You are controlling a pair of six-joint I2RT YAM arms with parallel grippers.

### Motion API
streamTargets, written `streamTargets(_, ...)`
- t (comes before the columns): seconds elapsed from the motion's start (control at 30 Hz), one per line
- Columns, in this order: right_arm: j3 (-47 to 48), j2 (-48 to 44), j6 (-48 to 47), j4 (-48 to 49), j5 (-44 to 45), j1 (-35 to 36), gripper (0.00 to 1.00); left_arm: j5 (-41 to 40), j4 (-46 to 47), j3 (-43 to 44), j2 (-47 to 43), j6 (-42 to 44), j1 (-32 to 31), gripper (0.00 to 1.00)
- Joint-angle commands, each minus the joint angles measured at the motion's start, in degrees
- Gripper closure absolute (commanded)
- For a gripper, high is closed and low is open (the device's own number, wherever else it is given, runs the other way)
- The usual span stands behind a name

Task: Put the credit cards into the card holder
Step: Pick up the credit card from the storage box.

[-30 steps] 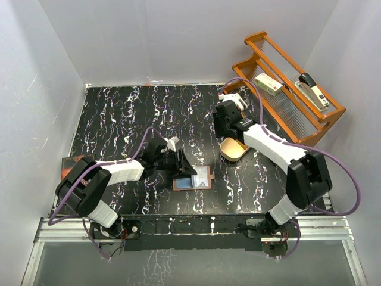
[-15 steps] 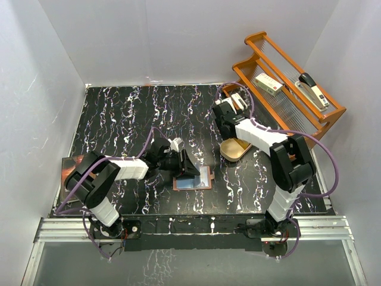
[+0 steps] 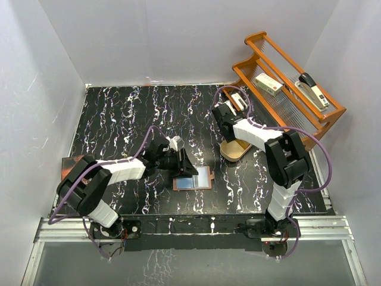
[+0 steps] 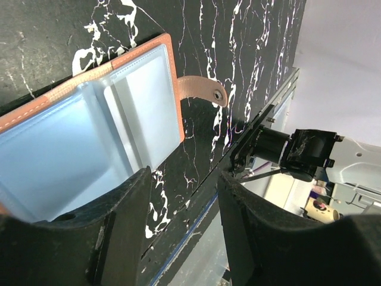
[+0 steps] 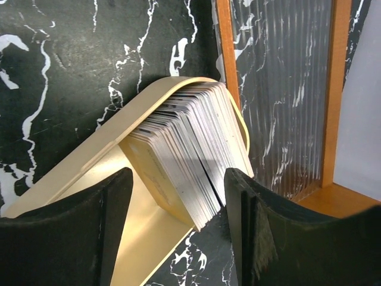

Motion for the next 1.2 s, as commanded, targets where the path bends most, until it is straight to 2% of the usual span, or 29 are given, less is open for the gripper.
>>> streamTargets(0.0, 0.99, 0.3, -1.58, 3.23, 2.62, -0.81, 0.41, -2.23, -5.6, 1.47, -4.35, 3.27, -0.19, 0.53)
streamTargets(0.33, 0.95, 0.72, -2.03, 3.04, 3.9, -0.93, 0.59, -7.82, -14.29, 1.94, -10.1, 6.7, -0.16, 0.52)
streamTargets(0.87, 5.24, -0.54, -0.42, -0.64, 3.9, -0.9, 0.75, -10.17, -17.61, 1.21, -13.85, 7.86, -0.17, 0.52)
streamTargets(1.17, 5.8, -2.66, 1.57, -2.68, -1.34, -0.88, 0.94, -10.79, -18.45, 0.78, -14.92, 7.75, -0.17, 0.52)
